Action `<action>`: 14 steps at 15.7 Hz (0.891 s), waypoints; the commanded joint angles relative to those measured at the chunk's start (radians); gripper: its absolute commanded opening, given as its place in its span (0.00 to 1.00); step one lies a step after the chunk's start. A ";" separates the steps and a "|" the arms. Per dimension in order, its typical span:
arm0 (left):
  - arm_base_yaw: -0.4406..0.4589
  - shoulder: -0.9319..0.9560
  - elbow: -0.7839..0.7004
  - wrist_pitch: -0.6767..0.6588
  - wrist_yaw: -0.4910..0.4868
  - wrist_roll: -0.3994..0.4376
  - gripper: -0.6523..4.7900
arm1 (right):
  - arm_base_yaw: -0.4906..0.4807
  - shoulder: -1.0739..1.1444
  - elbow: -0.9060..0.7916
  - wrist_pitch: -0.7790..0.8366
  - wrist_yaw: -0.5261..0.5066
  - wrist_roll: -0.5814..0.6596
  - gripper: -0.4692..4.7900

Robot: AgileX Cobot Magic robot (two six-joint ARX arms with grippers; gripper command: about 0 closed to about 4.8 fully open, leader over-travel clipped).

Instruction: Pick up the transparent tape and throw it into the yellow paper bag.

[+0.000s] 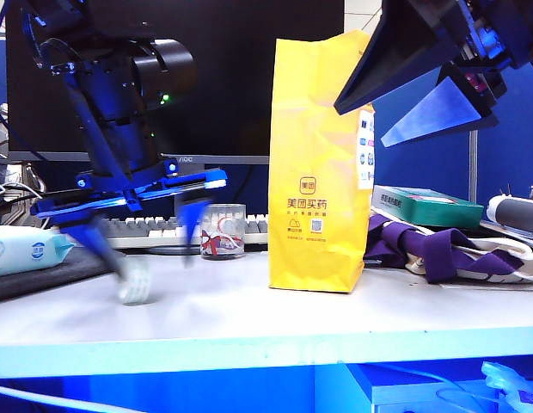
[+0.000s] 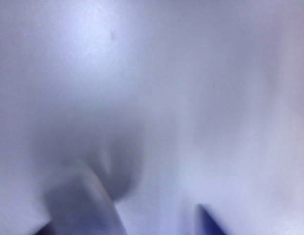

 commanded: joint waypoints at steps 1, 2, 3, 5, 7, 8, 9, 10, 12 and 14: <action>-0.001 -0.003 0.003 0.006 -0.008 0.019 0.60 | 0.000 -0.003 0.005 0.006 -0.006 0.000 0.97; -0.001 -0.003 0.003 0.006 -0.008 0.021 0.55 | 0.000 -0.003 0.005 0.006 -0.006 0.000 0.97; -0.001 -0.003 0.003 0.006 -0.008 0.031 0.52 | 0.000 -0.003 0.005 0.006 -0.006 0.000 0.97; -0.001 -0.003 0.003 0.006 -0.006 0.048 0.45 | 0.000 -0.003 0.005 0.007 -0.006 0.000 0.97; -0.001 -0.003 0.003 0.005 0.009 0.097 0.45 | 0.000 -0.003 0.005 0.006 -0.006 0.000 0.97; -0.001 -0.003 0.003 0.005 0.016 0.106 0.45 | 0.000 -0.003 0.005 0.006 -0.006 0.000 0.97; -0.001 -0.002 0.003 0.005 0.016 0.110 0.45 | 0.000 -0.003 0.005 0.007 -0.006 0.000 0.97; -0.001 -0.003 0.003 0.005 0.016 0.128 0.47 | 0.000 -0.003 0.005 0.007 -0.006 0.000 0.97; -0.001 -0.003 0.003 0.007 0.013 0.134 0.89 | 0.000 -0.003 0.005 0.007 -0.006 0.000 0.97; -0.001 -0.002 0.003 0.032 0.013 0.154 1.00 | 0.000 -0.003 0.005 0.007 -0.006 0.000 0.97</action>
